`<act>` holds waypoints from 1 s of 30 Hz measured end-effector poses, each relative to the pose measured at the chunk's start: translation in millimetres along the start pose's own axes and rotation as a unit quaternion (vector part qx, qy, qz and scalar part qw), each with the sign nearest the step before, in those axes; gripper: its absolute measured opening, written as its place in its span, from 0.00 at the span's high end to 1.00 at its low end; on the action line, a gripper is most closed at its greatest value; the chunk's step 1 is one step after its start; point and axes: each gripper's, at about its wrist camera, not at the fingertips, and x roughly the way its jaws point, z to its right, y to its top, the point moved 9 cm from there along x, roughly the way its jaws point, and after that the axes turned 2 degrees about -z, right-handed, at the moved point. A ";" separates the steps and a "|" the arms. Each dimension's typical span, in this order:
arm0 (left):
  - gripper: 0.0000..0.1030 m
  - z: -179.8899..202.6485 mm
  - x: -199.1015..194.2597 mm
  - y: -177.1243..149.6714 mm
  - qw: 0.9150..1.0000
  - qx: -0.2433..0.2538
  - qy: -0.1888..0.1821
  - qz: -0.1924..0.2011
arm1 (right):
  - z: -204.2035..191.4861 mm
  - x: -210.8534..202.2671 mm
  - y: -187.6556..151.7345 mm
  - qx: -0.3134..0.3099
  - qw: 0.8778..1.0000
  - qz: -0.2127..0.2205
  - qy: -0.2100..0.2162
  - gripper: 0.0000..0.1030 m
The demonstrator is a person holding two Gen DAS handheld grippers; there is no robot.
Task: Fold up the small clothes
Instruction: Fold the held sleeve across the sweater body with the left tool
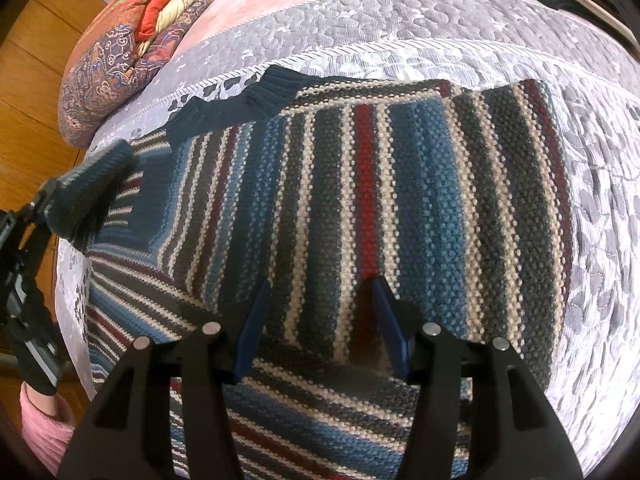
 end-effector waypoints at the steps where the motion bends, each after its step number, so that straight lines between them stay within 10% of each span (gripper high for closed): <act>1: 0.86 1.0 5.9 -5.6 1.000 0.003 0.002 -0.007 | 0.3 0.0 0.0 0.000 1.000 0.000 0.000 0.48; 22: 0.62 -21.2 19.6 -83.0 0.989 0.002 -0.007 -0.148 | -6.1 7.7 0.2 -0.008 1.000 -0.004 -0.013 0.48; 30: 0.46 -24.0 -49.1 -30.4 0.996 0.006 0.008 -0.088 | -29.0 -3.5 4.7 -0.008 1.000 0.002 0.013 0.48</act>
